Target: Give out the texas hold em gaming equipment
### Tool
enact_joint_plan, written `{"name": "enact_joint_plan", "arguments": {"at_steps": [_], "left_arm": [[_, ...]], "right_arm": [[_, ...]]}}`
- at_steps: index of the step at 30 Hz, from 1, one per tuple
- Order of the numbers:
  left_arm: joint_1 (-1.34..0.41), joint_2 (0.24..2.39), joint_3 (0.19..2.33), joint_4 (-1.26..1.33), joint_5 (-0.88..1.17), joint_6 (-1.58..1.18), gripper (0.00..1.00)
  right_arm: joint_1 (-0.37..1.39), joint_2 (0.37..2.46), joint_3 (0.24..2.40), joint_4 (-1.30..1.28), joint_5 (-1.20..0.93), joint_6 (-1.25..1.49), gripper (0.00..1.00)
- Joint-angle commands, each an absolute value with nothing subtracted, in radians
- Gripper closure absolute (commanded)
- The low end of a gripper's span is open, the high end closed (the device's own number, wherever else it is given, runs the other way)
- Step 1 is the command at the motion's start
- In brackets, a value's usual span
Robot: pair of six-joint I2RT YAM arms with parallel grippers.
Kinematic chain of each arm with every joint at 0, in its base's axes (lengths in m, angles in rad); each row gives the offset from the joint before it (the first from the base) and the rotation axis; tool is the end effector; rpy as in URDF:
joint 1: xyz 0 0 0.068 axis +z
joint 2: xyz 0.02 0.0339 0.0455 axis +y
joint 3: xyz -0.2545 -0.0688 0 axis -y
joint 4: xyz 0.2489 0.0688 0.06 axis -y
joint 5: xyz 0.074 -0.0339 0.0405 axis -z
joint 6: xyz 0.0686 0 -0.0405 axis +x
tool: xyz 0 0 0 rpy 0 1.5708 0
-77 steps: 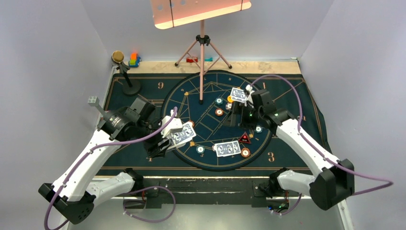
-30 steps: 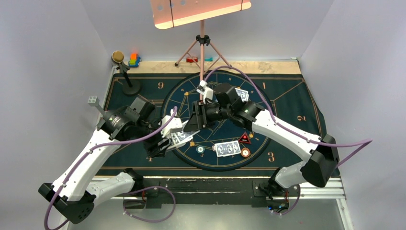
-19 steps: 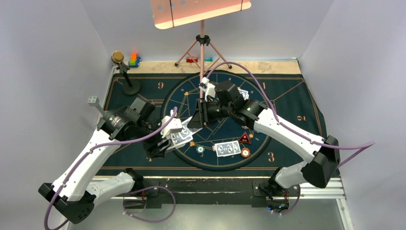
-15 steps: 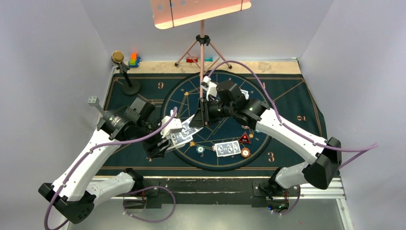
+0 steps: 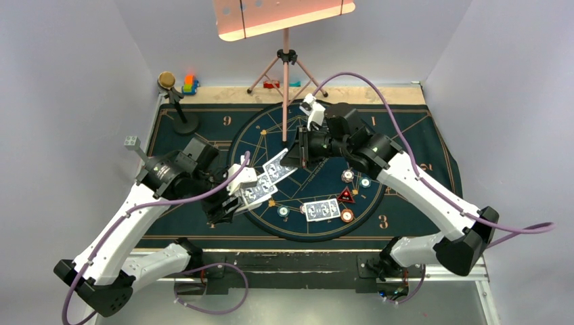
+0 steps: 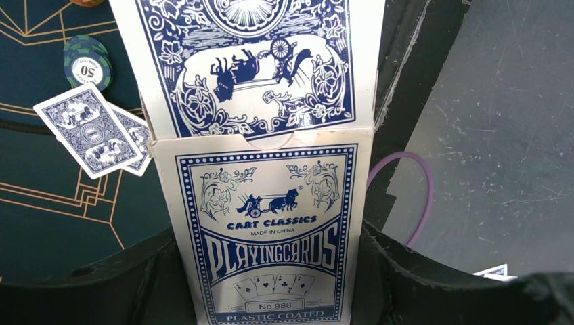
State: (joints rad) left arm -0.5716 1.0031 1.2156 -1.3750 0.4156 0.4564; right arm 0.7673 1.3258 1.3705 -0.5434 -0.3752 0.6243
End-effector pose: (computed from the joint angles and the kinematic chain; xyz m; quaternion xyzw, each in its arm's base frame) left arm 0.1264 -0.1142 0.3137 0.5075 0.8138 -0.2131 0.1864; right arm 0.2167 0.2439 0.3655 -0.1554 0.8357 0.4447 0.2824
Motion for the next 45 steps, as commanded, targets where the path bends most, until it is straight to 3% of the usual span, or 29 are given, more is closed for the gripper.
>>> {"name": "enact_joint_plan", "arguments": {"at_steps": [1,14,23,32,38,45], "left_arm": [[-0.567,0.982,1.243,-1.351,0.442,0.472,1.0],[-0.567,0.971,1.232,-1.348,0.44,0.471,1.0],[-0.567,0.966,1.227,-1.348,0.44,0.473,1.0],[-0.566,0.954,1.226,-1.357,0.447,0.473,1.0],[-0.567,0.934,1.224,-1.371,0.448,0.477,1.0],[-0.566,0.938,1.227,-1.364,0.461,0.477,1.0]], "right_arm": [[0.757,1.293,1.418,-0.565,-0.386,0.6,0.88],[0.742,1.251,1.441,-0.572,-0.424,0.528,1.0],[0.657,1.224,1.489,-0.636,-0.417,0.457,1.0],[0.648,1.429,1.548,-0.807,-0.084,0.422,1.0],[0.65,1.555,1.539,-0.943,0.268,0.478,1.0],[0.673,1.662,1.556,-1.017,0.465,0.514,1.0]]}}
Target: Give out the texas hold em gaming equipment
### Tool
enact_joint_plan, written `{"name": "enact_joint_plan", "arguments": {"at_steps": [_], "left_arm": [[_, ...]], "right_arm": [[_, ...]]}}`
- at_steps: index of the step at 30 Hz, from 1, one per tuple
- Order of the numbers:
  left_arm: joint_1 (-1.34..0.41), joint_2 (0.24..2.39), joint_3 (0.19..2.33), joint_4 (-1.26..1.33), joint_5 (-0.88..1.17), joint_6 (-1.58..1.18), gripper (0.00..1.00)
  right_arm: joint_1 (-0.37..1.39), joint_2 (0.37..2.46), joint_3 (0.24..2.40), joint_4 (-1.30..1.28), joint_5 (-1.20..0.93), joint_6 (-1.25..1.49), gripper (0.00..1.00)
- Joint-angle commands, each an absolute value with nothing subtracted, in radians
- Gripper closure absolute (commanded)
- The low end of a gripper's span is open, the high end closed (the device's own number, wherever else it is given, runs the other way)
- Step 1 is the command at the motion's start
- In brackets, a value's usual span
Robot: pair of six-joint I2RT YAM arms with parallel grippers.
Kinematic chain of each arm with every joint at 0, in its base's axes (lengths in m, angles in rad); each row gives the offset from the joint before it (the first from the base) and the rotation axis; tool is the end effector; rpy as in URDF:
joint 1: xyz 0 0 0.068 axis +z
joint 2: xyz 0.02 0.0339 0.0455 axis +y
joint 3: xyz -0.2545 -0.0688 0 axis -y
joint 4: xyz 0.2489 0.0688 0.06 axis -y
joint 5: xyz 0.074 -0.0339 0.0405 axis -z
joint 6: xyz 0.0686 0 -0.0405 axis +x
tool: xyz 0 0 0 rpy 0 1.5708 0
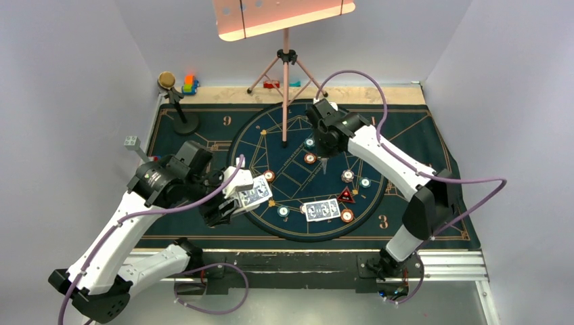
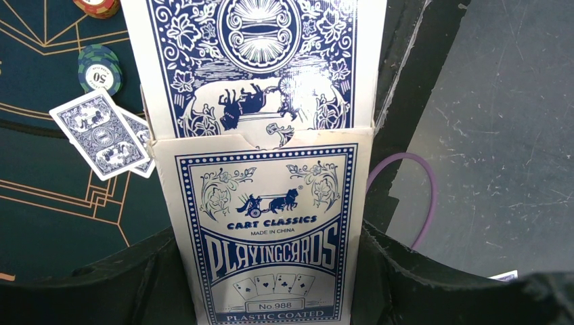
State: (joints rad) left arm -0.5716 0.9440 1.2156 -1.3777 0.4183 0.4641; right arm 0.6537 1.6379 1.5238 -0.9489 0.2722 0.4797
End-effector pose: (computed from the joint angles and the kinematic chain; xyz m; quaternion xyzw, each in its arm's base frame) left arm 0.1158 -0.1076 0.3220 0.5128 0.8034 -0.2139 0.2141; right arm 0.2964 0.2039 0.2763 -0.0494 0.9583 0.0228 0.2805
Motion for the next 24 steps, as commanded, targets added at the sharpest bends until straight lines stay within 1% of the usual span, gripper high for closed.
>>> {"name": "enact_joint_plan", "arguments": {"at_steps": [1,6,8,14,17,24], "left_arm": [[-0.567,0.938,1.227,-1.364,0.461,0.477,1.0],[-0.567,0.937,1.229,-1.368,0.458,0.479,1.0],[-0.567,0.936,1.233,-1.371,0.457,0.48,1.0],[-0.567,0.933,1.235,-1.379,0.451,0.482,1.0],[-0.567,0.933,1.235,-1.379,0.45,0.482,1.0],[-0.567,0.934,1.232,-1.377,0.446,0.482,1.0]], "right_arm": [[0.687,1.689,1.561,-1.031,0.509,0.52,1.0],[0.767,1.852,1.589,-1.076,0.657,0.554,1.0],[0.782,1.931,1.619,-1.094,0.683,0.57,1.0],[0.829,2.064,1.709,-1.134,0.751,0.597,1.0],[0.853,2.11,1.75,-1.142,0.75,0.6,1.0],[0.88,2.209,1.839,-1.105,0.665,0.595,1.0]]}}
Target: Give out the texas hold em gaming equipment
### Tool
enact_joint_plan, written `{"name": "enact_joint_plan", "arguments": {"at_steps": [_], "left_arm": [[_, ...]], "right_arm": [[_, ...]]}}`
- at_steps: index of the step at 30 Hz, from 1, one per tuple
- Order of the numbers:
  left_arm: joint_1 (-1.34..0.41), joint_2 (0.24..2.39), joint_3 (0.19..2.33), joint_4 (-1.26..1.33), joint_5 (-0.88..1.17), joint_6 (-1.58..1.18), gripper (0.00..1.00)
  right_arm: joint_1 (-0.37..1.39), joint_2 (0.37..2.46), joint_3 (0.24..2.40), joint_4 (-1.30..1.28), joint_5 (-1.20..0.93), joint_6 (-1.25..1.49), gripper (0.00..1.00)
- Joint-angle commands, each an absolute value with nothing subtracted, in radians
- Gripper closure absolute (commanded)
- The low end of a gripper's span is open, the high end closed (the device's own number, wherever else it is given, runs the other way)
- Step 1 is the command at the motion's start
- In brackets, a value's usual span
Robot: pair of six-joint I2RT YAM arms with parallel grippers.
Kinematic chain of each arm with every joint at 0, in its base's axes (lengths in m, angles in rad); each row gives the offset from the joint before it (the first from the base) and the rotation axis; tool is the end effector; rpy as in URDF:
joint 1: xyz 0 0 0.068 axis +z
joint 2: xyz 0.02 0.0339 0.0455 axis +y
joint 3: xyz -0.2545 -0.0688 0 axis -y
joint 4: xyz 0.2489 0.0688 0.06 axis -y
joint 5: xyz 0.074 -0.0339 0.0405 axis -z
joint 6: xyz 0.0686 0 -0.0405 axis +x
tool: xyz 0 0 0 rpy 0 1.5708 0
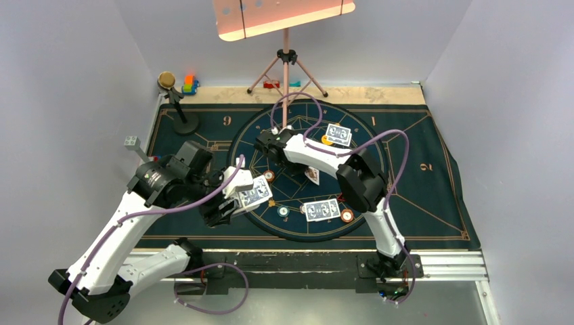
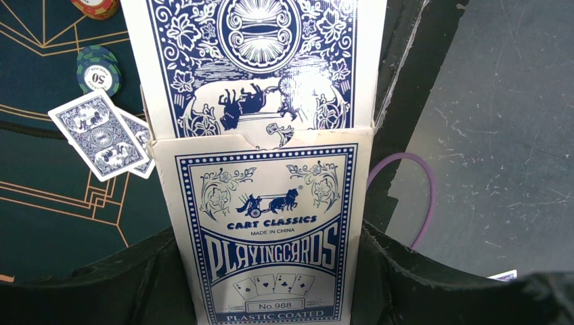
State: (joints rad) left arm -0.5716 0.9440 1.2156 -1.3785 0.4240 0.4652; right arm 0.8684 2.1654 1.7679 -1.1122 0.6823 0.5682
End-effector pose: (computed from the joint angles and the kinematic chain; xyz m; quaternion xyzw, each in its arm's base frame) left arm 0.1155 -0.1079 0.3221 0.5134 0.8025 -0.2164 0.2135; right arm 0.3063 0.2950 0.1563 -0.1307 0.9329 -0.2328 0.2418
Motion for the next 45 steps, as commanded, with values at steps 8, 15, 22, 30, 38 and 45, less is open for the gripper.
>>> {"name": "enact_joint_plan", "arguments": {"at_steps": [8,15,22,30,38,45], "left_arm": [[-0.566,0.921,1.218,-1.381,0.434,0.485,1.0],[-0.567,0.923,1.217,-1.379,0.433,0.483,1.0],[-0.567,0.928,1.221,-1.384,0.435,0.483,1.0],[-0.567,0.928,1.221,-1.388,0.436,0.48,1.0],[-0.567,0.927,1.207,-1.384,0.44,0.482,1.0],[-0.567,0.929,1.204,-1.372,0.446,0.483,1.0]], "right_arm": [[0.881,2.315,1.933,-1.066,0.564,0.578,0.87],[0.874,2.334,1.994,-1.014,0.47,0.562,0.62],[0.852,2.328,2.017,-0.968,0.355,0.548,0.53],[0.817,2.163,1.862,-0.887,0.294,0.557,0.56],[0.808,1.817,1.554,-0.703,0.13,0.541,0.34],[0.718,1.478,1.416,-0.6,-0.183,0.563,0.1]]}}
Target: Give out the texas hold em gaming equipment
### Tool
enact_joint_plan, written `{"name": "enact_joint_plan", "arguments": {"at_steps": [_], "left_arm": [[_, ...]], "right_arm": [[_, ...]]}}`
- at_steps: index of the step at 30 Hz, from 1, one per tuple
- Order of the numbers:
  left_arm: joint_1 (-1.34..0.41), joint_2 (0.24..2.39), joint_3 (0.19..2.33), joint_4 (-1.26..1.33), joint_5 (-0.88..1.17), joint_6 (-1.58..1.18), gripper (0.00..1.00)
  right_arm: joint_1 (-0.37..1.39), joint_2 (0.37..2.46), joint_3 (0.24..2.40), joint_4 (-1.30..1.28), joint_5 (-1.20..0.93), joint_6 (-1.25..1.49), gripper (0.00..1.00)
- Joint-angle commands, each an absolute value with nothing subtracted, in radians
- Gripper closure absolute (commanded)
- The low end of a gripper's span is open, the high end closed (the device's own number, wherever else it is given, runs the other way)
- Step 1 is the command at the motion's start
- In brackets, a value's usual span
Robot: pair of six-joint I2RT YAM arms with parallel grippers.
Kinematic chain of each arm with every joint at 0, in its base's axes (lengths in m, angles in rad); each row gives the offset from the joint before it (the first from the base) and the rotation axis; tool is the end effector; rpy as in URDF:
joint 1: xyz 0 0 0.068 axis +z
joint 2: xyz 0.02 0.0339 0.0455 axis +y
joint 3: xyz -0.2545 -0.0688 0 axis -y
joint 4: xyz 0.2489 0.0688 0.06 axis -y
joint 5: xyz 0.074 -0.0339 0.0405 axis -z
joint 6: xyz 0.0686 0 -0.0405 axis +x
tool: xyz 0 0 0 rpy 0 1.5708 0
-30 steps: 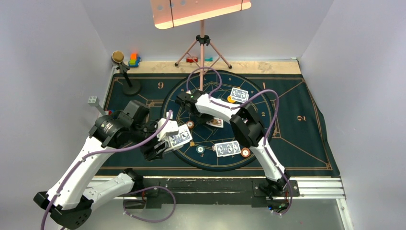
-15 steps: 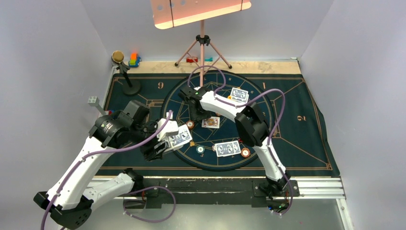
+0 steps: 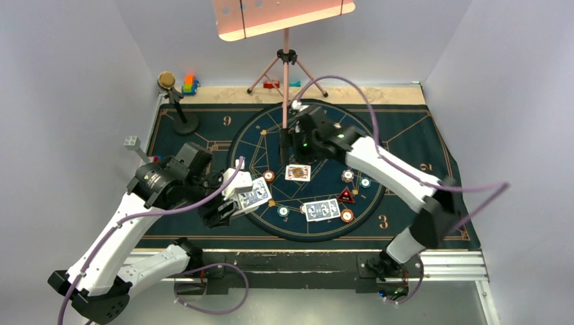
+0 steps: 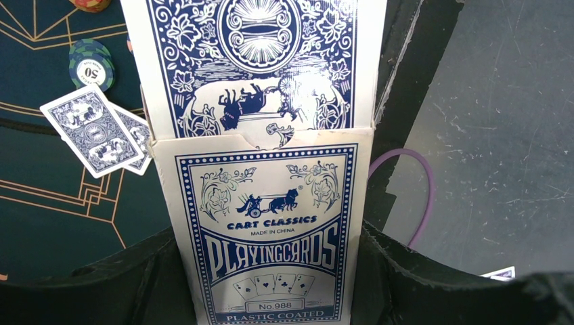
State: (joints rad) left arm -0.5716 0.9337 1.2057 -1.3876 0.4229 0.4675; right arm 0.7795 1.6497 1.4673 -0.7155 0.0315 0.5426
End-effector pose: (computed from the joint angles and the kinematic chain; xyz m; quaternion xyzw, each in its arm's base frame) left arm 0.1128 -0.1061 0.3201 0.5140 0.8033 -0.2157 0.2097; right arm 0.2750 0.2688 0.2696 -0.1064 0.9378 0.1909 0.2697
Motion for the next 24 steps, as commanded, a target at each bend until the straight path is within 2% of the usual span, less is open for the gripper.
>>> {"name": "enact_joint_plan", "arguments": {"at_steps": [1,5,10,24], "left_arm": [[-0.568,0.93,1.203,-1.371,0.448,0.483,1.0],[-0.566,0.933,1.197,-1.361,0.447,0.482,1.0],[-0.567,0.947,1.203,-1.352,0.439,0.48,1.0],[-0.567,0.977,1.229,-1.34,0.433,0.476,1.0]], "right_arm": [[0.708,1.437,1.396,-0.573,-0.235,0.572,0.09],[0.7,1.329,1.304,-0.426,-0.425,0.625,0.07],[0.717,1.334,1.248,-0.32,-0.603,0.69,0.05],[0.852,1.427,1.244,-0.226,-0.656,0.722,0.02]]}}
